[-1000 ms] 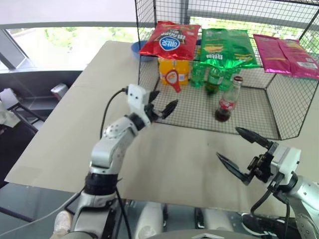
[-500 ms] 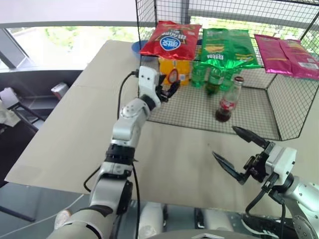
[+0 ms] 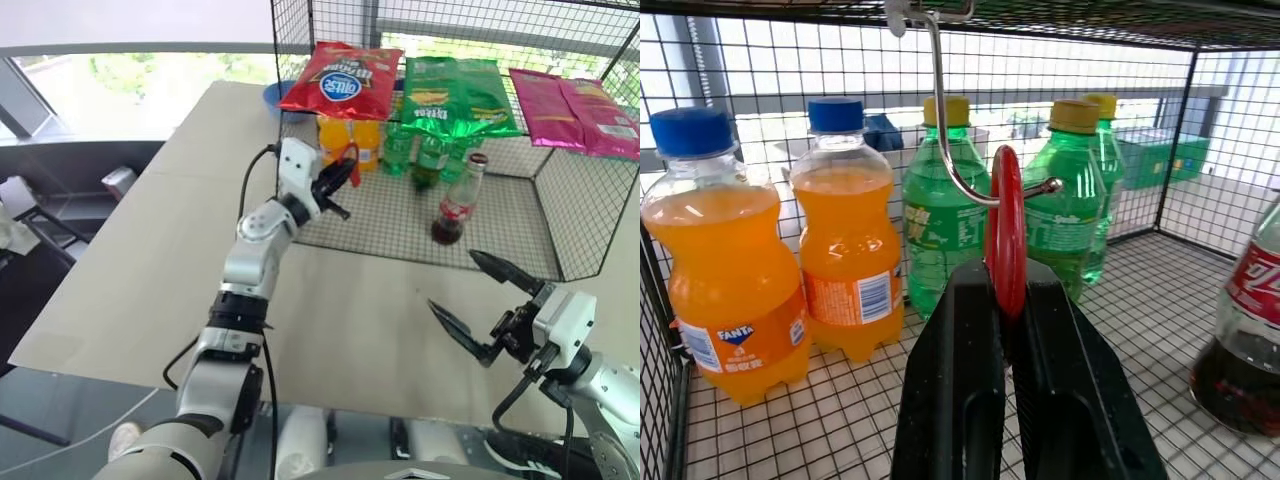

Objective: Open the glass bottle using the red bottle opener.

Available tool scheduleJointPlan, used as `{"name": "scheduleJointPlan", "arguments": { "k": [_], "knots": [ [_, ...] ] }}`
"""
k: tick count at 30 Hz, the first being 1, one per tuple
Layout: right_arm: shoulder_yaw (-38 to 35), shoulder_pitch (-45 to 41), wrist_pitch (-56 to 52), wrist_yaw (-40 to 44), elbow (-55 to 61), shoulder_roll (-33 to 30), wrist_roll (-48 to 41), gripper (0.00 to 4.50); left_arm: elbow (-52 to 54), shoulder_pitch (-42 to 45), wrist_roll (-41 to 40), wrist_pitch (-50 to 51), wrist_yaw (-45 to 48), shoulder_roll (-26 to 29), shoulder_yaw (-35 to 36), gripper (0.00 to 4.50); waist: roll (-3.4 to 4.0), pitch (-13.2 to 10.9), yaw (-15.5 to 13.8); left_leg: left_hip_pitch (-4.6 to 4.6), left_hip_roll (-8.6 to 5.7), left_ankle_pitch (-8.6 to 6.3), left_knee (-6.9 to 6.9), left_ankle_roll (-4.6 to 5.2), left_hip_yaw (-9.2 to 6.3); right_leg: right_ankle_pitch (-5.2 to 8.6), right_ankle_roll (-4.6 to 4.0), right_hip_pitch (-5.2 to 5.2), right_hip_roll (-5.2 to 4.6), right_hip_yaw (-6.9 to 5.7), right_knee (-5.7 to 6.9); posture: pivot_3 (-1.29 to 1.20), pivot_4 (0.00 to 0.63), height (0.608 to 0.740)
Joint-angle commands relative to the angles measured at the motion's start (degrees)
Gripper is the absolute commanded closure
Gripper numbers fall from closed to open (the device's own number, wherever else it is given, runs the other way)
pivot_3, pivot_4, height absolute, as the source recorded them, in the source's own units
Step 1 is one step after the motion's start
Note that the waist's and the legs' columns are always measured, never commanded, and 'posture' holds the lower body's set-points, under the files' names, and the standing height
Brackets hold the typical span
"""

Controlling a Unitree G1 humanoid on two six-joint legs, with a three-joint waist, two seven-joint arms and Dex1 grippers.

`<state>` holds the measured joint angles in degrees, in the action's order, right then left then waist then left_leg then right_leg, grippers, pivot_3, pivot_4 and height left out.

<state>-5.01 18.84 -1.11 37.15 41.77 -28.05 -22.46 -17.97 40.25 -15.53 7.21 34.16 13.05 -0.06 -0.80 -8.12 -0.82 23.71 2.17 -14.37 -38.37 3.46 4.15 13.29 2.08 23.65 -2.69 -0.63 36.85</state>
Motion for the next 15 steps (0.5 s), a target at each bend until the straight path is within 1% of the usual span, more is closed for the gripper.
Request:
{"name": "scheduleJointPlan", "arguments": {
  "k": [1, 5, 10, 12, 14, 15],
  "knots": [
    [-0.3, -0.7, 0.2, -0.4, 1.3, -0.2, -0.4, 0.00, 3.0, 0.8, -1.7, 0.7, 2.6, 1.0, 0.8, 4.39, 0.00, 0.0, 0.0, 0.00, 0.00, 0.00, 0.00, 0.00, 0.00, 0.00, 0.00, 0.00, 0.00, 0.00, 0.00, 0.00, 0.150, 0.740],
    [-0.2, -0.7, -0.3, -0.4, 1.2, -0.3, -0.5, 0.00, 5.6, 0.5, -5.8, 4.1, 8.2, 1.9, 0.8, 4.39, 0.00, 0.0, 0.0, 0.01, 0.00, 0.00, -0.01, 0.00, 0.00, 0.00, 0.00, 0.00, 0.00, 0.00, 0.00, 0.00, 0.150, 0.740],
    [0.1, -1.9, -4.9, -2.1, 1.0, -0.3, -1.7, 0.00, 9.6, -0.2, -12.5, 11.3, 11.7, 2.9, 2.8, 4.39, 0.00, 0.0, 0.0, 0.00, 0.03, 0.00, -0.02, 0.00, 0.00, 0.00, 0.00, 0.00, 0.00, 0.00, 0.01, 0.00, 0.150, 0.740],
    [1.0, -3.1, -7.4, -3.2, 1.5, 0.1, -2.6, 0.00, 13.7, -1.5, -19.7, 19.1, 13.7, 3.3, 4.3, 4.39, 0.00, 0.0, 0.2, -0.01, 0.04, 0.00, -0.02, 0.00, 0.00, 0.00, 0.00, 0.00, 0.00, 0.01, 0.04, 0.00, 0.150, 0.740],
    [2.3, -5.4, -13.3, -3.8, 2.4, -1.0, -5.5, 0.00, 18.9, -3.8, -28.2, 28.0, 15.7, 4.4, 5.6, 4.39, 0.00, 0.0, 0.3, -0.02, 0.10, 0.01, -0.02, -0.01, 0.01, 0.00, 0.00, 0.01, -0.01, 0.02, 0.08, 0.00, 0.150, 0.740],
    [2.7, -7.3, -18.1, -5.8, 3.2, -1.9, -5.9, 0.00, 21.4, -5.3, -31.6, 31.5, 16.7, 5.1, 5.9, 4.39, 0.00, 0.0, 0.5, -0.03, 0.10, 0.01, -0.02, -0.01, 0.01, 0.00, 0.00, 0.01, -0.01, 0.03, 0.08, 0.00, 0.150, 0.740]
  ]
}}
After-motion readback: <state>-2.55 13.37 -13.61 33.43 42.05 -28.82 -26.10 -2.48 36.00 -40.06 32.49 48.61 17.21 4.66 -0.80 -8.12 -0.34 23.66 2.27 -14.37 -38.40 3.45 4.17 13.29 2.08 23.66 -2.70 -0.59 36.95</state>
